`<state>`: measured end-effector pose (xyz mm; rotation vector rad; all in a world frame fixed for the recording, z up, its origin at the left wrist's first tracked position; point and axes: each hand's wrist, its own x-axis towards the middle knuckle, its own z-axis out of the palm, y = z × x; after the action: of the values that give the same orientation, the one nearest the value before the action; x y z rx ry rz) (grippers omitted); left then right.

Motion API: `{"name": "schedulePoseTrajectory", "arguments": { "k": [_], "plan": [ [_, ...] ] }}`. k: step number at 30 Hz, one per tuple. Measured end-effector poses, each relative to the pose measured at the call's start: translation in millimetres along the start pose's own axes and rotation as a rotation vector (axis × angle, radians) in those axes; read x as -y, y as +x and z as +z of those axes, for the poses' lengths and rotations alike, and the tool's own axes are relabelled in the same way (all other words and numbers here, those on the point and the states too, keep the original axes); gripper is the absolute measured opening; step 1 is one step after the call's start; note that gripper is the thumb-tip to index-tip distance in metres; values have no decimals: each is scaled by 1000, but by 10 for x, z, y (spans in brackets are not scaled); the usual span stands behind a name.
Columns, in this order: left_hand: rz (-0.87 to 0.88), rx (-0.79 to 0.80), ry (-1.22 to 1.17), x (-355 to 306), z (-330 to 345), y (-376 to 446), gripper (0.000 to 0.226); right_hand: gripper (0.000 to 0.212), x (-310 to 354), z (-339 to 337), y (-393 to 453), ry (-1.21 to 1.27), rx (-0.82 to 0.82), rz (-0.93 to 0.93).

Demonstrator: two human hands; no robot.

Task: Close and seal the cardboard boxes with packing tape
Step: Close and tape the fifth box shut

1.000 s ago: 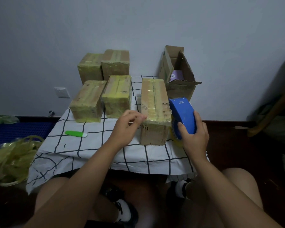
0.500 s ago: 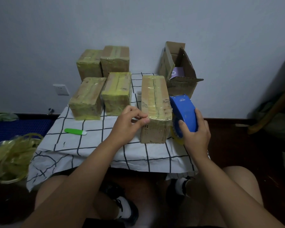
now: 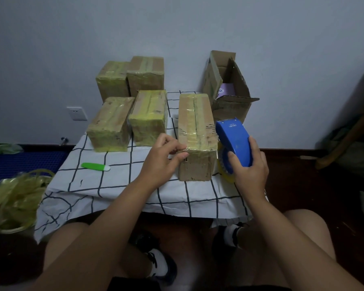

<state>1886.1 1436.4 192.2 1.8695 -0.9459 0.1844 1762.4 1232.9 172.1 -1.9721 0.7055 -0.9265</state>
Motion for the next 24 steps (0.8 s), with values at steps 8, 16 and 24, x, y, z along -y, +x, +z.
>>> {"name": "schedulePoseTrajectory", "arguments": {
  "k": [8, 16, 24],
  "plan": [
    [-138, 52, -158, -90, 2, -23, 12, 70, -3, -7, -19, 12, 1, -1],
    [-97, 65, -65, -55, 0, 16, 13, 70, -32, 0, -19, 16, -6, -4],
    [-109, 75, 65, -187, -5, 17, 35, 72, -14, -11, -26, 23, -2, 0]
  ]
}}
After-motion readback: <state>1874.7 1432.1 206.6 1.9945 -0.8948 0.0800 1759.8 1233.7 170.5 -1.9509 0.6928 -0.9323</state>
